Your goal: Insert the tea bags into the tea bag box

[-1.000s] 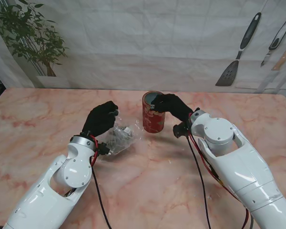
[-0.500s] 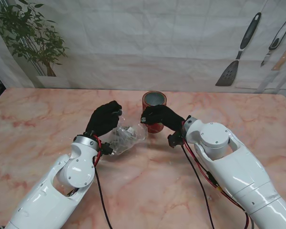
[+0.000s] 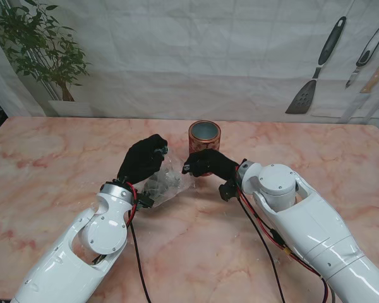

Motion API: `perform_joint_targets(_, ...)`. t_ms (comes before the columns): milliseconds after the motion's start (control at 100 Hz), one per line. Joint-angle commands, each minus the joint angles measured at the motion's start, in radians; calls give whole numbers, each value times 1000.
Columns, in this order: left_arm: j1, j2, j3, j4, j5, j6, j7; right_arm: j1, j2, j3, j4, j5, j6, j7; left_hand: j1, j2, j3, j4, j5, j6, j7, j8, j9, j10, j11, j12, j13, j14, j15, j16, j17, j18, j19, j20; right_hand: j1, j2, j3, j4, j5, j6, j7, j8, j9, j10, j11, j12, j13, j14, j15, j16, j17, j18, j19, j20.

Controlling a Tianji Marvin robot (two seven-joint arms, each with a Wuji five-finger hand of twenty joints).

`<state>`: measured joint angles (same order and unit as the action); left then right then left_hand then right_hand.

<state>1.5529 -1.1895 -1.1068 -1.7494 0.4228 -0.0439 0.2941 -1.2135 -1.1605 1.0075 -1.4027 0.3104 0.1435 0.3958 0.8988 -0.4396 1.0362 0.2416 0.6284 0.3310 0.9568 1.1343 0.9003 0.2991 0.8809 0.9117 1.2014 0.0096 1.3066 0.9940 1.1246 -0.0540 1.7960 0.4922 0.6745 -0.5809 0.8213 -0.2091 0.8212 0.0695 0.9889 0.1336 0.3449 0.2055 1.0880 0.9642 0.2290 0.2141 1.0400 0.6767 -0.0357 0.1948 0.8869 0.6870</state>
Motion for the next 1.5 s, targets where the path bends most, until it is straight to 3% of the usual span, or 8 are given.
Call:
perform_joint_targets(0, 2, -3, 6, -11, -3, -5, -13, 8, 1, -8, 5, -11, 25, 29, 132, -1, 132, -22, 9, 19, -5, 11, 29, -13, 31, 21, 56, 84, 72, 14, -15, -351, 219, 3, 30, 19, -26, -39, 34, -28, -11, -21, 6, 0, 20, 9, 3, 1, 32, 4, -2, -12, 28, 14)
perform_joint_targets(450, -21, -9, 32, 13, -14, 1, -5, 34, 27, -35, -28, -83, 113, 88, 134, -3, 133, -27, 9, 21, -4, 11, 28, -13, 32, 20, 56, 82, 72, 14, -15, -352, 219, 3, 75, 77, -104, -22, 26, -105, -29, -133, 14, 7, 48, 29, 6, 10, 50, 7, -6, 5, 67, 13)
perform_joint_targets(690, -11, -8, 48, 7, -25, -79, -4, 57, 26, -68, -7, -110, 122, 86, 134, -2, 134, -31, 8, 19, -3, 11, 28, -13, 33, 20, 57, 79, 71, 13, -15, -352, 219, 3, 20, 81, -129, -13, 18, -100, -43, -151, 26, -5, 80, 55, 27, 5, 63, 24, 3, 7, 111, 16)
perform_joint_targets(970, -22, -11, 72, 20, -52, -131, -13, 74, 35, -95, -6, -158, 123, 98, 143, 2, 123, -47, 1, 18, -3, 10, 17, -17, 28, 19, 39, 93, 25, -5, -23, -334, 179, -10, -143, 52, -64, 43, 59, -64, -205, -34, 17, -12, 84, 66, 37, -1, 61, 47, 8, 17, 156, -20)
perform_joint_targets(1010, -27, -12, 77, 26, -49, -133, -6, 75, 36, -97, -9, -163, 125, 99, 144, 3, 122, -49, 0, 17, -4, 10, 17, -18, 27, 19, 36, 94, 20, -7, -24, -328, 172, -12, -173, 45, -40, 81, 60, -58, -252, 30, 14, -15, 86, 68, 37, -2, 61, 48, 10, 19, 162, -26)
perform_joint_targets(1140, -36, -16, 88, 41, -41, -140, 7, 70, 36, -100, -24, -179, 122, 85, 147, 5, 118, -57, -3, 15, -2, 10, 13, -19, 26, 20, 27, 105, 2, -19, -28, -303, 149, -22, -192, 41, -32, 87, 65, -69, -295, 132, 19, -18, 88, 70, 45, -3, 63, 52, 16, 23, 175, -35)
perform_joint_targets(1350, -42, -21, 101, 56, -36, -149, 27, 49, 24, -72, -26, -83, 100, 88, 154, 11, 109, -71, -10, 9, -2, 9, 4, -26, 22, 20, -1, 140, -46, -64, -39, -233, 93, -54, -45, 34, -89, -11, -16, -154, -110, -127, 18, -15, 93, 79, 37, 4, 65, 61, 3, 21, 181, -33)
perform_joint_targets(1490, -46, -21, 106, 63, -39, -147, 25, 41, 25, -57, -28, -57, 101, 100, 161, 16, 99, -83, -15, 8, -3, 9, -3, -30, 20, 24, -20, 162, -61, -86, -44, -200, 69, -72, -17, 36, -82, -24, -38, -166, -102, -143, 14, -10, 91, 81, 30, 6, 65, 64, -4, 18, 180, -31)
